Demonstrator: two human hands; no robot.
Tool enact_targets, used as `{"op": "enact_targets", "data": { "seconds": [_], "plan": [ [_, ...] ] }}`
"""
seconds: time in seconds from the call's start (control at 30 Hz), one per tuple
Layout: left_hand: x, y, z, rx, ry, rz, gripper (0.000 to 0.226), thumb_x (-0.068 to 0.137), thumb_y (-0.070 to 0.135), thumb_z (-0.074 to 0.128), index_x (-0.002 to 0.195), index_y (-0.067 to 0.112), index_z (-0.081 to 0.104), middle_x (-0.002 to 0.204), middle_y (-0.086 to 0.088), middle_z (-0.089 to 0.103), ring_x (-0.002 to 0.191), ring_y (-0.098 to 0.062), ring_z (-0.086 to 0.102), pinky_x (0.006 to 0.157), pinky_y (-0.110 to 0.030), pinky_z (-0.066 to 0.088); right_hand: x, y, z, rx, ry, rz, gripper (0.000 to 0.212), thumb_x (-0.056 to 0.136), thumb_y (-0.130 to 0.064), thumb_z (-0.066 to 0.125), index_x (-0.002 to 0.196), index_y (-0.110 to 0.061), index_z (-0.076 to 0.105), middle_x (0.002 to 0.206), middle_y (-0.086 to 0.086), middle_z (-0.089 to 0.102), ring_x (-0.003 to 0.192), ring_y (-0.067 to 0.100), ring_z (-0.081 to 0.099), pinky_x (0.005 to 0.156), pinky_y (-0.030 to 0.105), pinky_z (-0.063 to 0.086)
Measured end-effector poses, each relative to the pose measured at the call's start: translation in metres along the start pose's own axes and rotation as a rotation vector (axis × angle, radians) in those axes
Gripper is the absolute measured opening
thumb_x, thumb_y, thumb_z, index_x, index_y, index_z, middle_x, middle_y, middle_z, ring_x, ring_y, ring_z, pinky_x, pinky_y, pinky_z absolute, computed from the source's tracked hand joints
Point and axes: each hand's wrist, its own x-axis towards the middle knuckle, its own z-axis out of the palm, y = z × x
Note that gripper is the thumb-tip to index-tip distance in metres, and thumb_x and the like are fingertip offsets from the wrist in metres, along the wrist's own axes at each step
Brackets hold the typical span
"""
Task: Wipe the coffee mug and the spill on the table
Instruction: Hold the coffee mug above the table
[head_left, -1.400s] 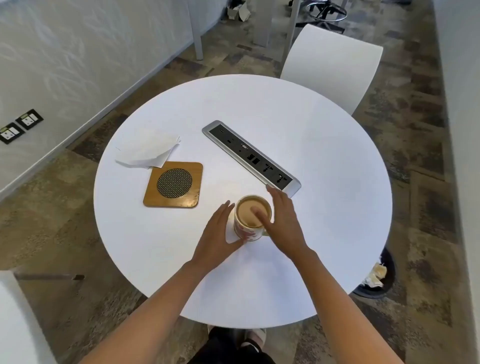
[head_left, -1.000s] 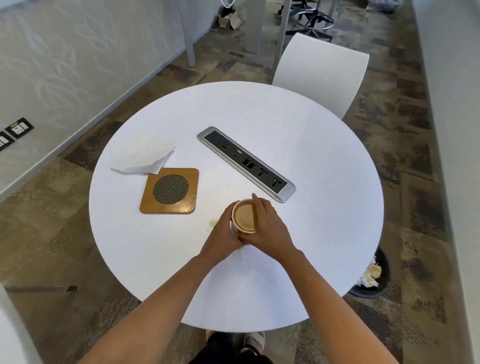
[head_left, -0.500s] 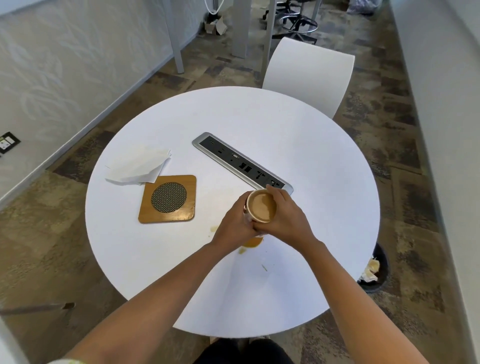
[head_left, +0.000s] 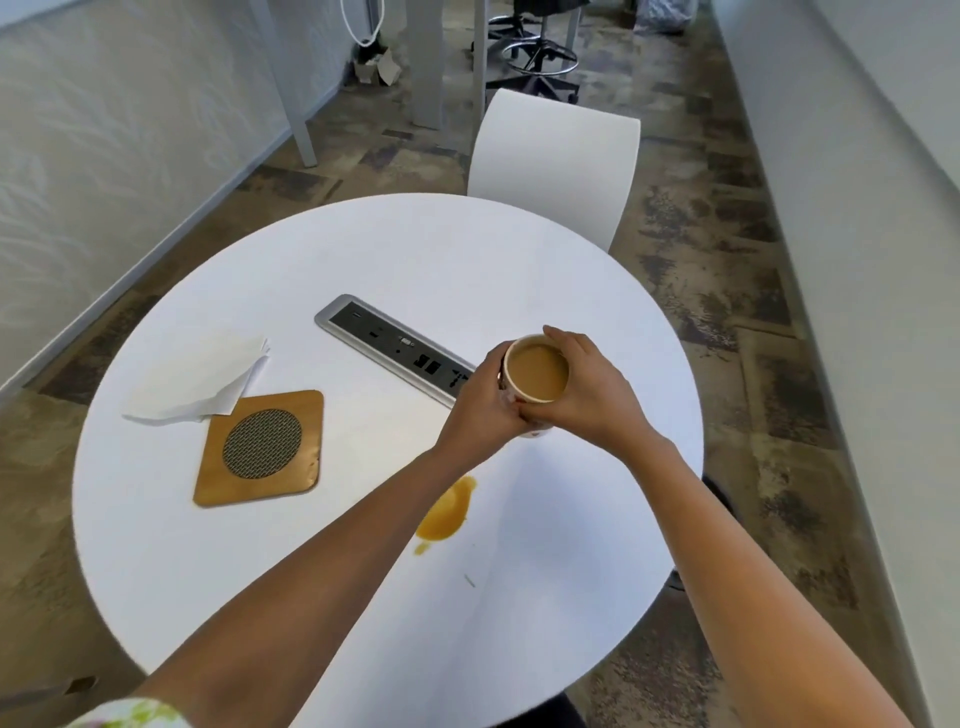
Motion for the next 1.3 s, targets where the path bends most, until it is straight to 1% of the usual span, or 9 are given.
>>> {"op": "enact_targets", "data": {
  "seconds": [0.17, 0.27, 0.43, 0.6, 0.87, 0.93, 1.07, 1.13, 1.3],
  "plan": [
    [0.047, 0.012, 0.029, -0.032, 0.046, -0.007, 0.076, 0.054, 0.014, 0.084, 0.106, 0.053, 0.046, 0.099, 0.040, 0.056, 0.094, 0.014, 0.055, 0.065, -0.001, 0.044, 0.044, 0.030, -0.028, -0.007, -0.007, -0.020, 0.096, 0.056, -0.057, 0.073, 0.139, -0.030, 0.033, 0.141, -0.012, 0.042, 0.123, 0.011, 0.048, 0.088, 0.030, 0.043],
    [0.077, 0.016, 0.043, -0.027, 0.068, -0.008, 0.075, 0.052, 0.020, 0.083, 0.109, 0.053, 0.045, 0.103, 0.039, 0.056, 0.096, 0.013, 0.055, 0.068, -0.002, 0.043, 0.072, 0.048, -0.041, -0.016, -0.010, -0.046, 0.096, 0.056, -0.059, 0.073, 0.139, -0.031, 0.033, 0.141, -0.012, 0.042, 0.122, 0.011, 0.049, 0.085, 0.028, 0.042],
    [0.128, 0.014, 0.062, -0.012, 0.107, 0.005, 0.076, 0.053, 0.020, 0.083, 0.115, 0.043, 0.045, 0.106, 0.031, 0.057, 0.096, 0.015, 0.054, 0.069, -0.001, 0.042, 0.119, 0.076, -0.054, -0.028, -0.023, -0.079, 0.098, 0.054, -0.062, 0.070, 0.139, -0.030, 0.034, 0.141, -0.011, 0.042, 0.124, 0.011, 0.047, 0.092, 0.034, 0.046],
    [0.170, 0.006, 0.074, 0.001, 0.124, -0.010, 0.078, 0.054, 0.018, 0.084, 0.117, 0.040, 0.044, 0.108, 0.030, 0.055, 0.094, 0.015, 0.054, 0.072, -0.002, 0.042, 0.159, 0.099, -0.058, -0.022, -0.047, -0.094, 0.097, 0.056, -0.059, 0.073, 0.139, -0.028, 0.034, 0.142, -0.010, 0.041, 0.125, 0.012, 0.046, 0.093, 0.035, 0.046],
    [0.214, -0.018, 0.086, -0.005, 0.138, -0.055, 0.078, 0.057, 0.009, 0.083, 0.118, 0.035, 0.044, 0.108, 0.027, 0.055, 0.092, 0.015, 0.054, 0.065, -0.002, 0.043, 0.204, 0.131, -0.042, -0.010, -0.081, -0.086, 0.096, 0.060, -0.052, 0.076, 0.140, -0.025, 0.033, 0.142, -0.008, 0.041, 0.125, 0.013, 0.045, 0.090, 0.029, 0.041],
    [0.221, -0.025, 0.089, -0.013, 0.143, -0.075, 0.078, 0.057, 0.007, 0.083, 0.116, 0.038, 0.044, 0.108, 0.026, 0.055, 0.092, 0.015, 0.054, 0.063, -0.002, 0.044, 0.212, 0.137, -0.037, -0.005, -0.099, -0.081, 0.095, 0.060, -0.052, 0.077, 0.140, -0.026, 0.032, 0.141, -0.008, 0.042, 0.124, 0.013, 0.046, 0.090, 0.031, 0.043],
    [0.229, -0.038, 0.093, -0.014, 0.160, -0.106, 0.078, 0.057, 0.007, 0.084, 0.114, 0.042, 0.044, 0.108, 0.027, 0.055, 0.094, 0.015, 0.053, 0.063, -0.003, 0.045, 0.221, 0.147, -0.026, 0.000, -0.133, -0.076, 0.096, 0.059, -0.052, 0.078, 0.140, -0.027, 0.032, 0.142, -0.009, 0.041, 0.124, 0.013, 0.047, 0.085, 0.027, 0.040],
    [0.231, -0.043, 0.093, -0.011, 0.160, -0.121, 0.080, 0.056, 0.006, 0.084, 0.110, 0.050, 0.043, 0.108, 0.029, 0.054, 0.093, 0.016, 0.053, 0.062, -0.004, 0.045, 0.224, 0.150, -0.022, 0.004, -0.149, -0.072, 0.096, 0.059, -0.052, 0.078, 0.140, -0.027, 0.032, 0.142, -0.009, 0.041, 0.123, 0.013, 0.048, 0.083, 0.027, 0.040],
    [0.234, -0.055, 0.096, -0.004, 0.166, -0.140, 0.080, 0.056, 0.011, 0.085, 0.111, 0.051, 0.043, 0.110, 0.030, 0.054, 0.098, 0.014, 0.053, 0.070, -0.005, 0.045, 0.226, 0.156, -0.015, -0.002, -0.170, -0.074, 0.096, 0.060, -0.052, 0.077, 0.140, -0.027, 0.031, 0.141, -0.008, 0.041, 0.122, 0.014, 0.048, 0.084, 0.028, 0.041]
  ]
}}
